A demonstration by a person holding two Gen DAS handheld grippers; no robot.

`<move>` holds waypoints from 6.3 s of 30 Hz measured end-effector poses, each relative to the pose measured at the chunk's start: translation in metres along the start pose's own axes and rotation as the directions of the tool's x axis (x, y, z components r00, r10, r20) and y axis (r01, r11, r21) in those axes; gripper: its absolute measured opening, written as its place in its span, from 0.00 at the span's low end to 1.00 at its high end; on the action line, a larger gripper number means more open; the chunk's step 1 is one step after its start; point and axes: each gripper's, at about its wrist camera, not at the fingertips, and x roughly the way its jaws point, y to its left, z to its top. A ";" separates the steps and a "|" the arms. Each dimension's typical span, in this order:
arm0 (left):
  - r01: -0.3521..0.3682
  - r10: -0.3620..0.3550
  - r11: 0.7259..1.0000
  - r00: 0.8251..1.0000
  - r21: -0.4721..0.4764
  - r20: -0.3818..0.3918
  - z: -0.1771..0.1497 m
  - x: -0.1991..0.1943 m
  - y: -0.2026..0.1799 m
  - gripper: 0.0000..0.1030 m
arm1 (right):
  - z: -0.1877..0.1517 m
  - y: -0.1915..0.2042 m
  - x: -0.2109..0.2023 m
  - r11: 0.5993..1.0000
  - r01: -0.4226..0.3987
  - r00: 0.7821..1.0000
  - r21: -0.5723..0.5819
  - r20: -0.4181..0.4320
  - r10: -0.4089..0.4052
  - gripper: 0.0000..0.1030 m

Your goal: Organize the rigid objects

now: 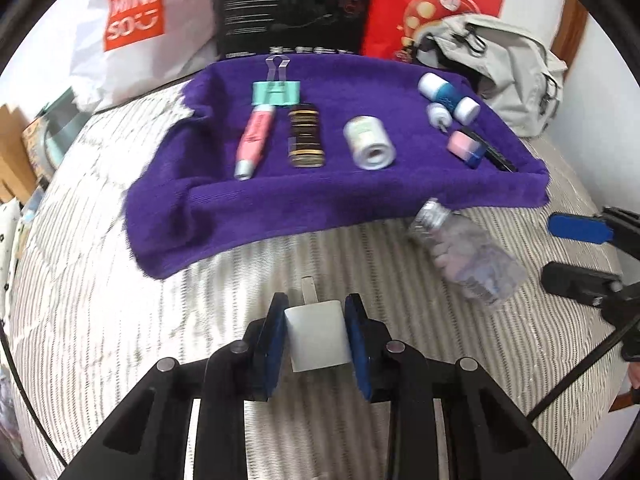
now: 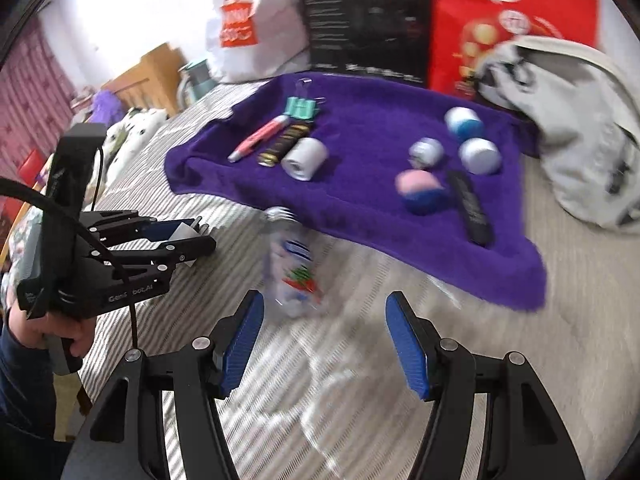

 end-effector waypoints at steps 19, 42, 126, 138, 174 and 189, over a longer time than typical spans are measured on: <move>0.019 -0.020 0.999 1.000 -0.033 -0.011 -0.003 -0.001 0.018 0.27 | 0.016 0.029 0.064 0.983 0.060 0.994 -0.174 -0.084 -0.076 0.61; -0.041 0.041 0.999 0.999 0.021 -0.013 -0.006 -0.001 0.010 0.28 | -0.007 0.006 0.044 0.991 0.063 0.994 -0.119 -0.083 -0.073 0.40; 0.174 -0.178 0.976 0.984 0.127 0.017 0.157 0.071 -0.011 0.26 | 0.060 -0.068 0.020 0.995 0.100 0.995 0.027 -0.030 -0.099 0.55; 0.136 -0.135 0.973 0.991 0.187 -0.022 0.170 0.100 -0.026 0.26 | 0.036 -0.074 0.005 0.990 0.122 0.992 0.074 -0.028 -0.120 0.55; -0.084 0.075 0.992 0.993 0.098 0.092 0.064 -0.043 -0.022 1.00 | 0.002 -0.038 -0.050 0.957 0.172 0.984 0.233 0.015 -0.180 1.00; -0.114 0.121 0.988 0.991 -0.108 0.064 -0.005 -0.097 -0.018 1.00 | -0.009 0.015 -0.087 0.938 0.258 0.959 0.233 0.055 -0.278 1.00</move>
